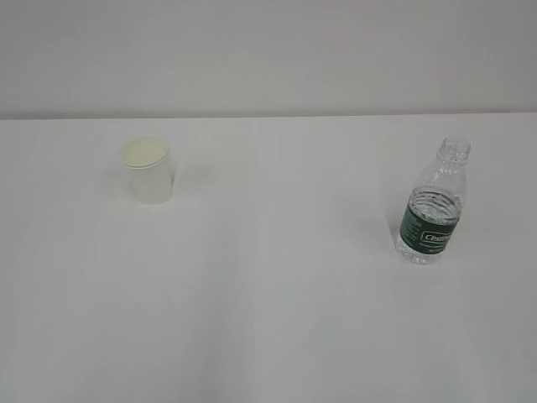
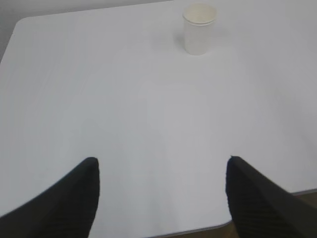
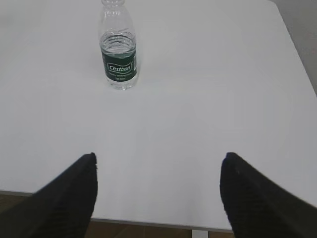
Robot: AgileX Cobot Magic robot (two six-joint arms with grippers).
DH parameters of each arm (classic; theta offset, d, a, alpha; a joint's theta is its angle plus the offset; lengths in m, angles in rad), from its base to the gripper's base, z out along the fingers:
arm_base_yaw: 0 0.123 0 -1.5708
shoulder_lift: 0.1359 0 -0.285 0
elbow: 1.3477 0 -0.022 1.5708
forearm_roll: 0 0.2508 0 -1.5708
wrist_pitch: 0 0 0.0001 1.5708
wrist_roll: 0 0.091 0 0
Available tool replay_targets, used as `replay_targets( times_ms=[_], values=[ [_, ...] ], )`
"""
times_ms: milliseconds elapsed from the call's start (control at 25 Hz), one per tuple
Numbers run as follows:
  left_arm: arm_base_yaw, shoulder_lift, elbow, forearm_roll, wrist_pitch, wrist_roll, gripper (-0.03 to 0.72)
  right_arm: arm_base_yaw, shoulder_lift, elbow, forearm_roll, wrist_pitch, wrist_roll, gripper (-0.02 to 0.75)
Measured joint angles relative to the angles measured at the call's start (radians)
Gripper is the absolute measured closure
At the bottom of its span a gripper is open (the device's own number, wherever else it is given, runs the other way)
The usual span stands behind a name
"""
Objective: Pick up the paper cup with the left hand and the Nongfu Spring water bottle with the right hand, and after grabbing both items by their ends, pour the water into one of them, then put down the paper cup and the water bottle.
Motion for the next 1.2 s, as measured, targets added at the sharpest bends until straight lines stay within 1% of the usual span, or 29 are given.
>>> replay_targets(
  times_ms=[600,960,1200],
  values=[
    [0.000,0.000,0.000,0.000,0.000,0.000,0.121,0.000,0.000,0.000,0.000,0.000,0.000,0.164],
    [0.000,0.007,0.000,0.000,0.000,0.000,0.121,0.000,0.000,-0.006,0.000,-0.011,-0.049,0.164],
    [0.000,0.110,0.000,0.000,0.000,0.000,0.121,0.000,0.007,-0.020,0.000,-0.026,-0.062,0.164]
  ],
)
